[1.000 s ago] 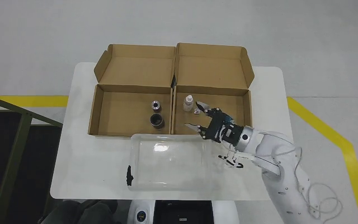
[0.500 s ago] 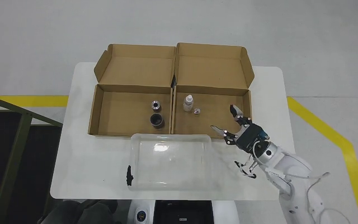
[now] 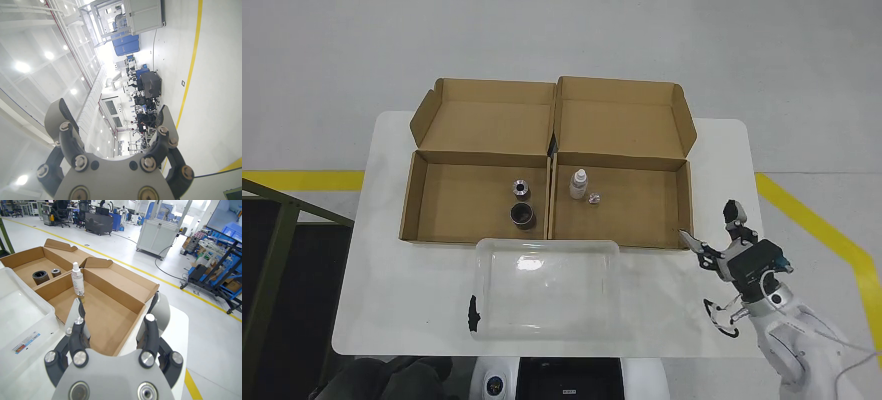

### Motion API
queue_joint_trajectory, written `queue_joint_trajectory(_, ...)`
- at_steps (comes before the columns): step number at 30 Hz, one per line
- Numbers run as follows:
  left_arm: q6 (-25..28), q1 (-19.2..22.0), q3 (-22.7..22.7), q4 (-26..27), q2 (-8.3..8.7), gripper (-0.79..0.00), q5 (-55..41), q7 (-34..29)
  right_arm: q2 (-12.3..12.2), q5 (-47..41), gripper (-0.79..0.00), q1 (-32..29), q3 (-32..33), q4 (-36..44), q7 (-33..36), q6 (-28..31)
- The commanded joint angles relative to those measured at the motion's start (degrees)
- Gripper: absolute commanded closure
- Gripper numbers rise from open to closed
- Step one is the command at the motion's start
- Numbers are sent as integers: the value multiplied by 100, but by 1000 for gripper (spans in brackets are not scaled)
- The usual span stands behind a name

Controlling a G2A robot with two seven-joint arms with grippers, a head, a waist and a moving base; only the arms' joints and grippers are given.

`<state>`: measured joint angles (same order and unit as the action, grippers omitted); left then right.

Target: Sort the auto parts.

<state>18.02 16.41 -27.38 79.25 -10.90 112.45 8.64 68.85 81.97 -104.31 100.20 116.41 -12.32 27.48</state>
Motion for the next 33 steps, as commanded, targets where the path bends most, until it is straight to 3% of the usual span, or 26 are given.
queue_joint_trajectory(1,0,0,0,0,0,-785,0,0,-1,-86,-622,-77,101,-27,-44,-58)
queue_joint_trajectory(7,0,0,0,0,0,-785,0,0,-12,-178,-643,-227,298,-94,-168,-80)
queue_joint_trajectory(10,0,0,0,0,0,-785,0,0,-17,-205,-785,-268,344,-99,-214,-71)
queue_joint_trajectory(33,0,0,0,0,0,-784,0,0,-26,-288,-785,-274,389,-177,-267,-39)
